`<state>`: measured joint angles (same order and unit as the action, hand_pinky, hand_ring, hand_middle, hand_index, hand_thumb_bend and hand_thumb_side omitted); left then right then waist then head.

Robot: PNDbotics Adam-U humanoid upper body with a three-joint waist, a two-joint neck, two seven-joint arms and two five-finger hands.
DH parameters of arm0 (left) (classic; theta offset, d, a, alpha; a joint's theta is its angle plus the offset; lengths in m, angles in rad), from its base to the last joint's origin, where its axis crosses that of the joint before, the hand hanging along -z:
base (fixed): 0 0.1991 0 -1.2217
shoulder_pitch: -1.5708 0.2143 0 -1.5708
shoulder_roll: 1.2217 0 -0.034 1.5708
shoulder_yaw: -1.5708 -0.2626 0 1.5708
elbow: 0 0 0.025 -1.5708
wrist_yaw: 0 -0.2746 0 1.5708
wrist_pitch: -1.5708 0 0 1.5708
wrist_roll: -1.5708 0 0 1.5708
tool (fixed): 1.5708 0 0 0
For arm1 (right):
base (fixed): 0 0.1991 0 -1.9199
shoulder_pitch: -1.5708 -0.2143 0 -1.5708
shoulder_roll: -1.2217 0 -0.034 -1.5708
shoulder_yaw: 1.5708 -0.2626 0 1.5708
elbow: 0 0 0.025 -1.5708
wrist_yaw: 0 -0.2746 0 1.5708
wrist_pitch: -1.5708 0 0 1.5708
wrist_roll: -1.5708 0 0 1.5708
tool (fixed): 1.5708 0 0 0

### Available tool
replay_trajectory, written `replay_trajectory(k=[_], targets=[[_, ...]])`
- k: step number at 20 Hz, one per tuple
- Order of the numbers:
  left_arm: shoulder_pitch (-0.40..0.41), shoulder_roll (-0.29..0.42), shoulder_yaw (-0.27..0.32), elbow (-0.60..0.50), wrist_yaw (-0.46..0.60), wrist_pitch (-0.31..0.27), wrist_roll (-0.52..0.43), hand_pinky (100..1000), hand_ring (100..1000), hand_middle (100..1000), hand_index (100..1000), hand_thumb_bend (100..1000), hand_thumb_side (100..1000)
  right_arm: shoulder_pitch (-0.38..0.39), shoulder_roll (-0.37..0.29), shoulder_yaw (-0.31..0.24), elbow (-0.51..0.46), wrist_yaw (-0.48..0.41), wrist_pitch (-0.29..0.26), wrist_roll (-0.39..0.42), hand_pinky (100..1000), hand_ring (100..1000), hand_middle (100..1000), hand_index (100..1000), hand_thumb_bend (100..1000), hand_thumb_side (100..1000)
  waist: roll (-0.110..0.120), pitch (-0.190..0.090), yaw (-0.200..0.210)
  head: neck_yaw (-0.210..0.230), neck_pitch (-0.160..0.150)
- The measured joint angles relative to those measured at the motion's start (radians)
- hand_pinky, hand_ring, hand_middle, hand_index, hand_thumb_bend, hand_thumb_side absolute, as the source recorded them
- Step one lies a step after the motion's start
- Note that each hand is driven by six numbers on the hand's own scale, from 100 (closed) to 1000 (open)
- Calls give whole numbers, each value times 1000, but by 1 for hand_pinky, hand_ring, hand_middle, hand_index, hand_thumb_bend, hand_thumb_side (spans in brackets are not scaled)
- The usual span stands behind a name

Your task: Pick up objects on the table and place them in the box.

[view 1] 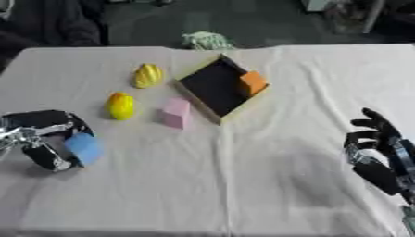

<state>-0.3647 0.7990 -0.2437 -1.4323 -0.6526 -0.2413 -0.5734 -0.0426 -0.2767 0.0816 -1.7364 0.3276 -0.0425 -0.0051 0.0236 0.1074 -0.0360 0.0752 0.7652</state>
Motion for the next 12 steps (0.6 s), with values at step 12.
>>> replay_trajectory(k=[12], targets=[[-274, -19, -30, -19, 43, 30, -42, 691, 571, 571, 734, 244, 145, 0, 0, 12, 5, -1, -4, 10, 655, 738, 793, 984, 100, 377, 0, -10, -23, -7, 0]])
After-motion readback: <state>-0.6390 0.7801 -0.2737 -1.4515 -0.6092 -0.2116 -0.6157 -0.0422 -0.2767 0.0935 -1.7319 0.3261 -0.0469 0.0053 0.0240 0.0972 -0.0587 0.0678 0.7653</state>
